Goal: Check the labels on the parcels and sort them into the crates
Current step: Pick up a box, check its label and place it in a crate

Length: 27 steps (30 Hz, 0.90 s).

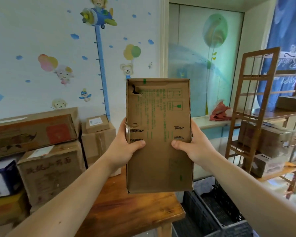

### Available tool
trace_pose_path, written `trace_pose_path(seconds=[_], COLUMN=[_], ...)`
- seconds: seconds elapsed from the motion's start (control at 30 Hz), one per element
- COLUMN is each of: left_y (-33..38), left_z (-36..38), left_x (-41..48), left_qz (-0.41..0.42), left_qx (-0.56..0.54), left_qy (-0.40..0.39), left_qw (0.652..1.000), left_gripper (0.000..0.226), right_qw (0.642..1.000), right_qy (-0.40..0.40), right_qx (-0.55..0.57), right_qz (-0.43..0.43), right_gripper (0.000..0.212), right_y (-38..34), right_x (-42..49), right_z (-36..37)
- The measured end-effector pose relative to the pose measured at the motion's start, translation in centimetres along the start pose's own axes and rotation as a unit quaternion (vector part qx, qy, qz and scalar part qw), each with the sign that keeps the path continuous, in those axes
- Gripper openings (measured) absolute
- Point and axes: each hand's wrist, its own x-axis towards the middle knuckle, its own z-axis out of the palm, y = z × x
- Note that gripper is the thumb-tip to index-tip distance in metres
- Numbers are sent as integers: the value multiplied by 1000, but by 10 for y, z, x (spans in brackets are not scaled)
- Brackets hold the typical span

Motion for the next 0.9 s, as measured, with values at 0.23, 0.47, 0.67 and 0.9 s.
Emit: trace_pose_path(seconds=[0.23,0.47,0.67,0.9], left_y=[-22,-44,-75,-121], left_z=[78,130,155,176], left_x=[31,62,99,177], left_qz=[-7,-20,-42,-61], left_qx=[6,1,-11,-31], left_qy=[-38,-72,-91,-110], left_qw=[999,997,995,992], left_gripper=[77,77,77,81], right_qw=[1000,998,995,990], right_qy=[12,28,41,56], right_qx=[-14,-14,-21,-43], right_qz=[25,58,90,120], right_gripper=[74,68,70,70], right_y=[51,91,126,168], right_x=[7,17,43,108], right_z=[-70,-109,-122,-131])
